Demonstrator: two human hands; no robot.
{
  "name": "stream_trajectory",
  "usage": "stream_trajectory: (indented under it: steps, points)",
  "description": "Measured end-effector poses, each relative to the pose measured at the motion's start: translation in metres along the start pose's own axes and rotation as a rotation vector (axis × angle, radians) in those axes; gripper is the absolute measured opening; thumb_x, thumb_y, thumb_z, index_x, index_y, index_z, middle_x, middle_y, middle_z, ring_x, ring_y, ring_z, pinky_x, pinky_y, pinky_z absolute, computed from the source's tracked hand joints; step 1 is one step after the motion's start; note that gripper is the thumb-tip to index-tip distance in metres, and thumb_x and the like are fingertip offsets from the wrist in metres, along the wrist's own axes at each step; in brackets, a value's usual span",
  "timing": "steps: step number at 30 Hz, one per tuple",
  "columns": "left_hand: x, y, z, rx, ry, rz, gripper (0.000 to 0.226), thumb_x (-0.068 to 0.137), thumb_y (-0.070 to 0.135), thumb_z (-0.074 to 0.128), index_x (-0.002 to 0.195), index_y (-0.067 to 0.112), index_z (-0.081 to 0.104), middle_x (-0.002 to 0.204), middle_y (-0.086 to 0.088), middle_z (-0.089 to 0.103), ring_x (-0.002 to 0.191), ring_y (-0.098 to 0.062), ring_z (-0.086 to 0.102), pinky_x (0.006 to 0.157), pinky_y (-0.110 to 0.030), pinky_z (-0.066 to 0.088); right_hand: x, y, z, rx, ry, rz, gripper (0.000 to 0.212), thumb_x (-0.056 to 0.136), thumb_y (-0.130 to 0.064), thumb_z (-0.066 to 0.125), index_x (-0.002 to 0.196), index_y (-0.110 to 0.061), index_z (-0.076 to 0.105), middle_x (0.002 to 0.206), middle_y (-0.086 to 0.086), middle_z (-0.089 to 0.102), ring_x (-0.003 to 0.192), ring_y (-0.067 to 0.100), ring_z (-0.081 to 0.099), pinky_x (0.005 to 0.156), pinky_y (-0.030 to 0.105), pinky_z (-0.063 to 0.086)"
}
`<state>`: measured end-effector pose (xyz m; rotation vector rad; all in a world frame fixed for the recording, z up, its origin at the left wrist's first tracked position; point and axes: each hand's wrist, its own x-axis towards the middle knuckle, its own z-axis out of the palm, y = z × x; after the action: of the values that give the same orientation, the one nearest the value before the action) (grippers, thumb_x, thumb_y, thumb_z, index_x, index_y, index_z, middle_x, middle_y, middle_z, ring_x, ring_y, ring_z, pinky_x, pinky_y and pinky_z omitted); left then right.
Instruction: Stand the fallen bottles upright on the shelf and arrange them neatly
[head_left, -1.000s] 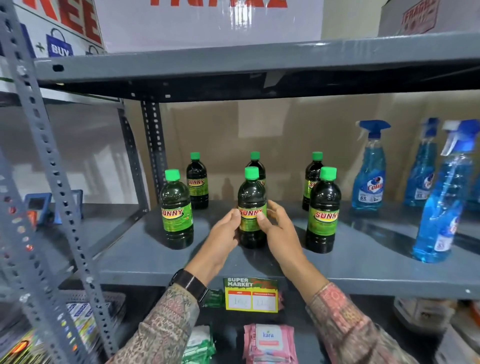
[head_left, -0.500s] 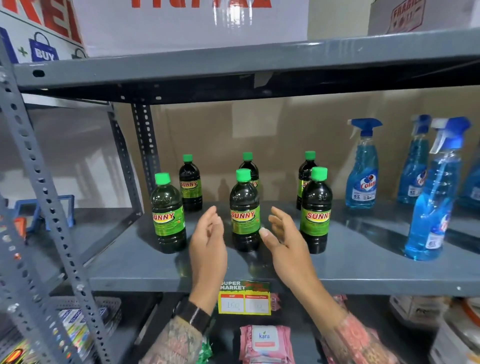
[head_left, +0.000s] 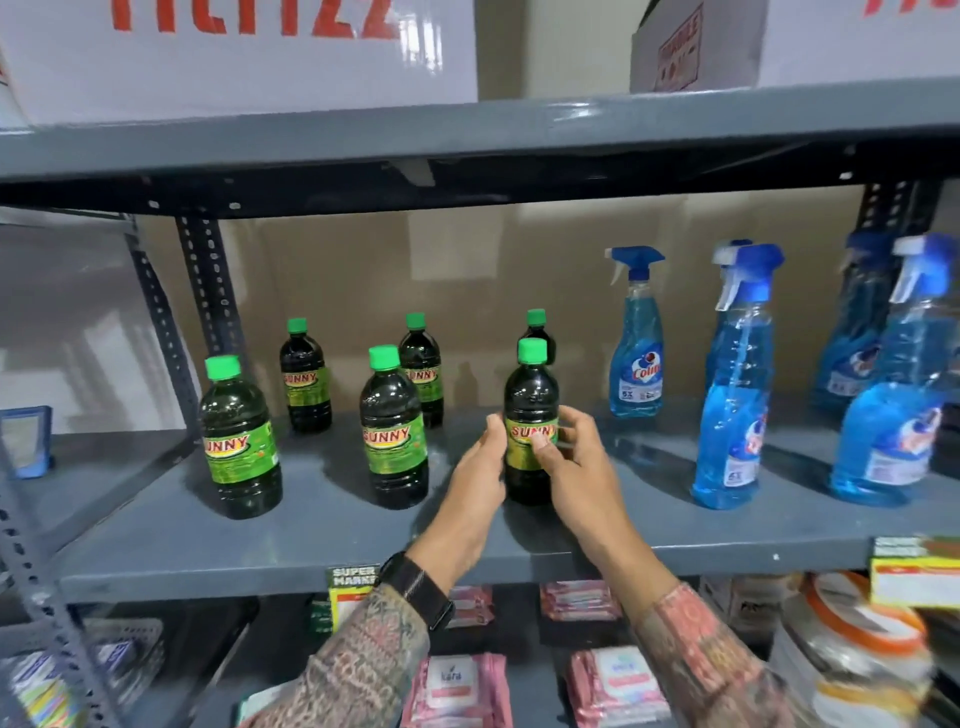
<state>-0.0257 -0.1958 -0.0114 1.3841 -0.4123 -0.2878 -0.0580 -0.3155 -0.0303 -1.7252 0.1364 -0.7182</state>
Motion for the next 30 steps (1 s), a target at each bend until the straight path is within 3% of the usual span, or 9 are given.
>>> stream_trajectory:
  steps: [5,8,12,15,19,21,27,29,30]
  points:
    - [0.015,-0.004,0.024,0.017,0.032,-0.010,0.032,0.106,0.051,0.030,0.100,0.040,0.060,0.093,0.030,0.065,0.091,0.012,0.055,0.100,-0.028,0.034,0.016,0.004,-0.022,-0.034,0.000,0.013,0.039,0.102,-0.024,0.062,0.139,-0.026,0.052,0.134,-0.003,0.065,0.124,0.016,0.061,0.110,0.048,0.047]
    - [0.016,-0.003,0.034,0.028,0.024,-0.005,0.032,0.106,0.051,0.028,0.101,0.042,0.058,0.081,0.037,0.068,0.080,0.021,0.060,0.090,-0.016,0.043,0.023,0.005,-0.037,0.004,-0.045,0.048,0.043,0.102,-0.029,0.062,0.143,-0.028,0.051,0.135,-0.006,0.066,0.125,0.014,0.062,0.110,0.045,0.048]
    - [0.019,0.001,0.038,0.002,0.014,-0.002,0.051,0.105,0.055,0.024,0.089,0.054,0.072,0.083,0.038,0.070,0.082,0.022,0.063,0.078,-0.013,0.049,0.029,-0.002,-0.045,0.209,-0.117,0.163,0.049,0.108,-0.042,0.048,0.156,-0.030,0.043,0.143,-0.016,0.055,0.125,0.003,0.054,0.091,0.016,0.043]
    - [0.020,-0.002,0.042,0.003,-0.014,-0.015,0.049,0.105,0.056,0.020,0.098,0.040,0.066,0.080,0.033,0.073,0.079,0.017,0.068,0.068,-0.009,0.053,0.027,-0.003,-0.044,0.280,-0.187,0.183,0.039,0.112,-0.038,0.038,0.146,-0.032,0.056,0.134,-0.014,0.069,0.120,0.000,0.065,0.085,0.015,0.047]
    - [0.023,-0.012,0.041,0.020,0.015,0.007,0.045,0.104,0.060,0.021,0.103,0.042,0.063,0.089,0.035,0.073,0.101,0.009,0.062,0.107,-0.029,0.039,0.022,0.001,-0.040,0.291,-0.162,0.149,0.039,0.112,-0.031,0.040,0.148,-0.027,0.054,0.138,-0.006,0.069,0.123,0.005,0.065,0.100,0.023,0.049]
    - [0.022,-0.015,0.040,0.038,0.019,0.015,0.042,0.103,0.060,0.023,0.102,0.042,0.061,0.086,0.037,0.071,0.102,0.009,0.057,0.112,-0.033,0.033,0.022,0.003,-0.039,0.297,-0.162,0.141,0.039,0.112,-0.030,0.041,0.149,-0.028,0.053,0.139,-0.006,0.068,0.125,0.005,0.063,0.099,0.022,0.048]
    - [0.016,-0.010,0.039,0.088,-0.024,0.045,0.042,0.105,0.056,0.025,0.103,0.041,0.064,0.089,0.031,0.075,0.092,0.013,0.068,0.087,-0.015,0.048,0.018,0.000,-0.039,0.281,-0.137,0.145,0.042,0.112,-0.032,0.042,0.153,-0.027,0.050,0.142,-0.006,0.064,0.129,0.009,0.059,0.100,0.024,0.047]
    - [0.007,-0.008,0.036,0.186,-0.042,0.051,0.037,0.105,0.054,0.030,0.113,0.043,0.064,0.107,0.028,0.073,0.095,0.019,0.064,0.080,-0.007,0.048,0.012,-0.003,-0.040,0.254,-0.109,0.159,0.045,0.111,-0.034,0.044,0.155,-0.025,0.046,0.146,-0.003,0.061,0.135,0.014,0.057,0.112,0.036,0.046]
    - [-0.004,-0.005,0.029,0.289,-0.056,0.085,0.036,0.105,0.054,0.034,0.127,0.043,0.060,0.125,0.026,0.066,0.103,0.021,0.059,0.088,-0.007,0.044,0.005,-0.004,-0.041,0.212,-0.081,0.154,0.047,0.110,-0.035,0.046,0.156,-0.024,0.045,0.147,-0.002,0.060,0.136,0.015,0.056,0.116,0.042,0.043]
